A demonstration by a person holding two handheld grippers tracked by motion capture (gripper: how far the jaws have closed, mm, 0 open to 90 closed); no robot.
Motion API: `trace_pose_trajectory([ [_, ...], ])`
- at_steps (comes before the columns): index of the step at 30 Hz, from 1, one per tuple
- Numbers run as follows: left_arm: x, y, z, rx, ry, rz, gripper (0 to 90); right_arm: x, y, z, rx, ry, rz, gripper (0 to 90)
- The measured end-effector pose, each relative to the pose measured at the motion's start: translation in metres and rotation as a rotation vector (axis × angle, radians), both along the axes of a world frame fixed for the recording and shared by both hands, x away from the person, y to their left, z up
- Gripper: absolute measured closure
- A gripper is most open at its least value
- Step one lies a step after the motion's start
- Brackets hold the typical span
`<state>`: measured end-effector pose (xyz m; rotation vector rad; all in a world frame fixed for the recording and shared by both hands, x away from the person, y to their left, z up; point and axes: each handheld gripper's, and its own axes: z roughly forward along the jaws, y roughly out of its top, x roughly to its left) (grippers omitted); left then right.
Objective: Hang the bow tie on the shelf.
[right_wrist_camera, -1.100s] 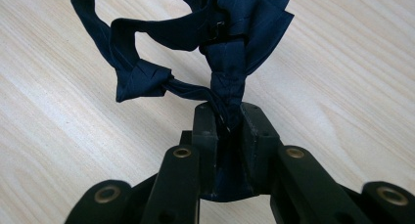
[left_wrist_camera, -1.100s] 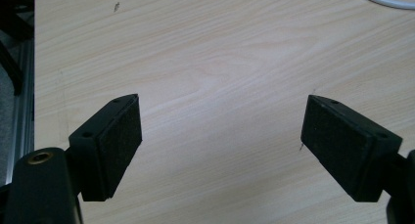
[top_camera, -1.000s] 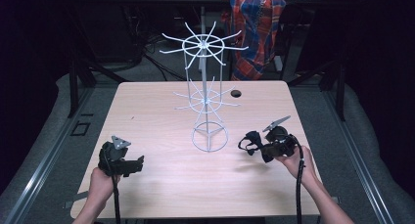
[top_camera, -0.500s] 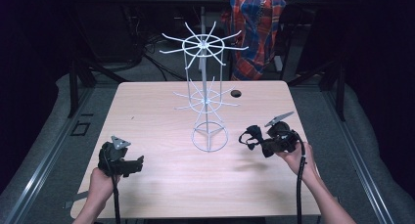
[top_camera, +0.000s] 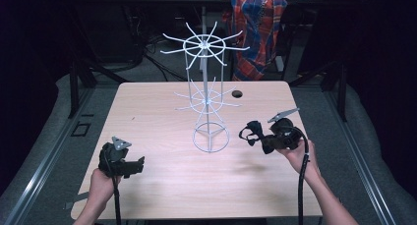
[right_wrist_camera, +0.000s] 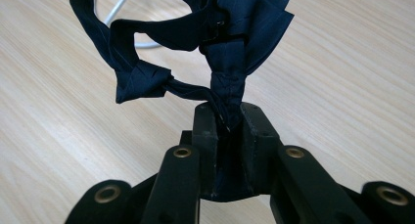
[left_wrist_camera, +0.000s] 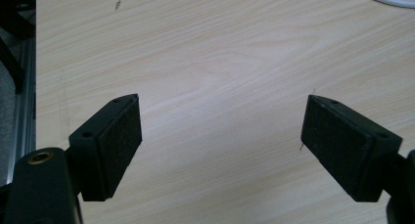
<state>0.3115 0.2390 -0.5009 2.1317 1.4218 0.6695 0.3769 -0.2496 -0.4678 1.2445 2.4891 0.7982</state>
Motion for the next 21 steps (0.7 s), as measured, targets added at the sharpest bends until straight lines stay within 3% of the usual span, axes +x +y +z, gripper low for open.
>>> trace_pose_trajectory([
  [21,0.0,0.0,0.0,-0.002,0.003,0.001,15.6,0.0,-0.001,0.015,0.024,-0.03,-0.006,78.3],
])
